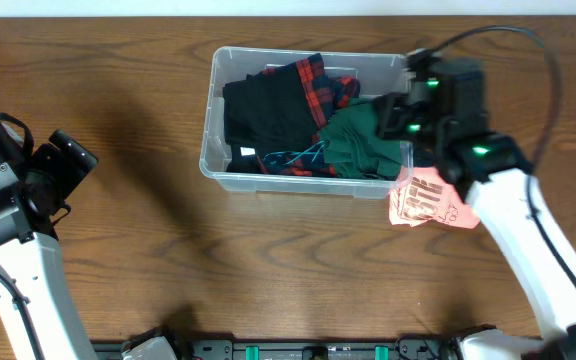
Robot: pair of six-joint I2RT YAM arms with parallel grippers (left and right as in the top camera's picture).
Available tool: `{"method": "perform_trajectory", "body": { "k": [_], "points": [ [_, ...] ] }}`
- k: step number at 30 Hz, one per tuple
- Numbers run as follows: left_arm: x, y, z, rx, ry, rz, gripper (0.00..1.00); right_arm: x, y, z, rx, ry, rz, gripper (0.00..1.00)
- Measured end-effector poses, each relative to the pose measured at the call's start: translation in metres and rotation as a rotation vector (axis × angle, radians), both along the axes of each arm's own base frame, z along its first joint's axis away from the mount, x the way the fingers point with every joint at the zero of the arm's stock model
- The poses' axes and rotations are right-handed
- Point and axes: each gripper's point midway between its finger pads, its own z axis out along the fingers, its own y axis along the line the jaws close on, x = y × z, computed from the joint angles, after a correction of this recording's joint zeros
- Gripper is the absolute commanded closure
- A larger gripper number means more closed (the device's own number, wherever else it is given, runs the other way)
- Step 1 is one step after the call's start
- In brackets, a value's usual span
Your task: Pack container
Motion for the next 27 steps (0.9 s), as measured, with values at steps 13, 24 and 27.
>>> {"method": "perform_trajectory", "body": {
  "k": [13, 24, 27],
  "points": [
    [0.0, 0.0, 0.0, 0.0, 0.001, 0.0, 0.02, 0.008, 0.013, -0.152, -0.175, 0.309, -0.001, 0.95],
    [0.0, 0.0, 0.0, 0.0, 0.0, 0.0, 0.02, 0.012, -0.007, -0.012, -0.075, 0.017, -0.018, 0.23],
    [0.0, 0.0, 0.0, 0.0, 0.0, 0.0, 0.02, 0.011, -0.056, 0.056, -0.037, -0.129, -0.125, 0.12]
  ]
}}
